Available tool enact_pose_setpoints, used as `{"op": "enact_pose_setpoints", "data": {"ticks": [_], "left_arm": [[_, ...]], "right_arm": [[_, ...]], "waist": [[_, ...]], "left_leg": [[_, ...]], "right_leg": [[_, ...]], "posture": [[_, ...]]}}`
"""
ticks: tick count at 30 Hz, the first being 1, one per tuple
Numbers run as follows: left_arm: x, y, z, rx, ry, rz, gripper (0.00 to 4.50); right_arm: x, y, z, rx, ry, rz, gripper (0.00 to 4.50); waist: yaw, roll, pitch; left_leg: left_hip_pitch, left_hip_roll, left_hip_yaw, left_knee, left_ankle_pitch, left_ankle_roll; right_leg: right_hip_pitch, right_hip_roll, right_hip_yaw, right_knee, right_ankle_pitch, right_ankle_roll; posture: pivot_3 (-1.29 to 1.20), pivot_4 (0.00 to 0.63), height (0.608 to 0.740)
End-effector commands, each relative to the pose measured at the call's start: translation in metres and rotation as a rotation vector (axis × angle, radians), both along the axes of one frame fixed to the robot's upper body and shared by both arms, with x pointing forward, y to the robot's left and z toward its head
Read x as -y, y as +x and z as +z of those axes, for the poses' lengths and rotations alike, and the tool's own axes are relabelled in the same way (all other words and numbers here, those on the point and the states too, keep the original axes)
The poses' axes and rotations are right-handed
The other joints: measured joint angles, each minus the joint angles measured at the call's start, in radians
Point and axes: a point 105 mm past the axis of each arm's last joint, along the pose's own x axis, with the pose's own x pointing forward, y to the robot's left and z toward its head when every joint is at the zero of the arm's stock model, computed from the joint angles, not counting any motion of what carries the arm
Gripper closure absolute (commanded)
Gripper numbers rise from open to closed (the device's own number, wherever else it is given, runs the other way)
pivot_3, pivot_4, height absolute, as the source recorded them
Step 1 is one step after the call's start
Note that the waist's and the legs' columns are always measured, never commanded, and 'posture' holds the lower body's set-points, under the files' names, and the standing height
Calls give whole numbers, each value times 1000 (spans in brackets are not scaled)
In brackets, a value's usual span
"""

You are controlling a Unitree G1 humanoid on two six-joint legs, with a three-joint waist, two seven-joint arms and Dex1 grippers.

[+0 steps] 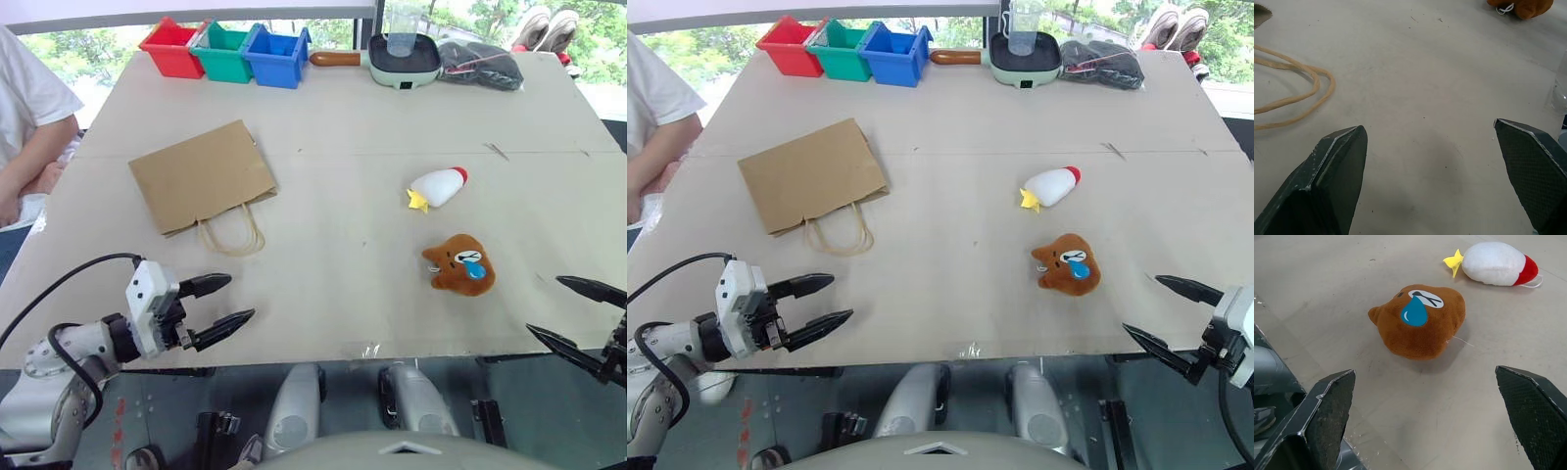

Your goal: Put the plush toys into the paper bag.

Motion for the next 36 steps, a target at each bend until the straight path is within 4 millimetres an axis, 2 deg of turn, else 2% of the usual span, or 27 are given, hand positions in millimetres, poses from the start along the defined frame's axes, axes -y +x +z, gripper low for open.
{"op": "enact_pose_setpoints", "data": {"ticks": [1, 3, 5, 8, 11, 14, 16, 19, 23, 27, 29, 30, 32, 33, 36], "left_arm": [[-1, 14, 18, 97, -33, 52, 22], [-13, 31, 37, 190, -79, 152, 22], [-23, 36, 43, 218, -68, 204, 22], [-53, 42, 47, 330, 120, 301, 22], [-64, 40, 44, 401, 342, 209, 22], [-68, 48, 38, 439, 473, 152, 22], [-69, 53, 37, 463, 492, 146, 22], [-59, 64, 30, 512, 540, 102, 22], [-48, 75, 21, 546, 564, 70, 22], [-32, 80, 21, 533, 446, 52, 1784], [-26, 79, 21, 522, 405, 22, 2910], [-23, 80, 20, 511, 392, 15, 3202], [-21, 89, 25, 465, 284, 77, 4214], [-18, 96, 31, 438, 195, 124, 4418], [5, 105, 51, 315, -114, 135, 4418]], "right_arm": [[-14, 10, 12, 133, -7, 24, 0], [-41, 21, 23, 210, 43, 80, 0], [-54, 25, 31, 227, 92, 112, 0], [-83, 19, 33, 193, 107, 255, 0], [-107, 13, 35, 165, 136, 368, 0], [-117, 14, 37, 170, 148, 392, 0], [-119, 15, 36, 168, 146, 392, 0], [-119, 15, 27, 151, 116, 379, 0], [-121, 14, 26, 159, 118, 366, 0], [-123, 13, 29, 173, 135, 348, 0], [-123, 14, 28, 176, 129, 324, 0], [-124, 14, 27, 180, 126, 311, 0], [-126, 18, 28, 167, 155, 275, 0], [-129, 21, 30, 171, 169, 273, 0], [-144, 28, 37, 198, 197, 299, 0]], "waist": [[1, 0, 0], [1, 0, 0], [-3, 1, 0], [-3, 1, -2], [-3, 0, -1], [5, 0, -1], [11, 0, -1], [15, -2, -2], [18, -2, -2], [13, -2, -2], [12, -2, -2], [11, -2, -2], [9, -2, -2], [10, -2, -2], [7, -3, -3]], "left_leg": [[0, 0, 0, 0, 0, 0], [0, 0, -1, 1, 0, 0], [1, 0, -1, 2, 0, 0], [1, 0, 0, 1, 0, 0], [0, -1, -1, -1, 0, 0], [0, -1, -2, -1, 0, 0], [-1, -1, -1, 0, 0, 0], [-1, -1, 0, 1, 0, 0], [-1, -1, -1, 1, 0, 0], [0, -1, -1, 1, 0, 0], [0, -1, -1, 1, 0, 0], [0, -1, -1, 1, 0, 0], [0, -1, -1, 1, 0, 0], [-1, -1, -1, 1, 0, 0], [-1, -1, -2, 3, 0, 0]], "right_leg": [[0, 0, 0, 0, 0, 0], [0, 1, -1, 0, 0, 1], [0, 2, -1, 2, 0, 1], [0, 1, 0, 1, 3, 0], [-1, 2, 0, 1, 3, 0], [-1, 1, -1, 1, 2, -2], [0, 1, -2, 1, 2, -3], [0, 0, -1, 0, 2, -3], [0, 1, -1, 1, 4, 0], [0, 1, -2, 2, 4, 1], [0, 1, -2, 2, 4, 1], [0, 1, -2, 2, 4, 1], [0, 1, -2, 2, 4, 1], [0, 1, -2, 2, 4, 1], [0, 1, -3, 3, 4, 1]], "posture": [[0, 150, 740], [0, 150, 740], [0, 150, 740], [0, 150, 740], [0, 150, 740], [0, 150, 740], [0, 150, 740], [0, 150, 740], [0, 150, 740], [0, 150, 740], [0, 150, 740], [0, 150, 740], [0, 150, 740], [0, 150, 740], [0, 150, 740]]}}
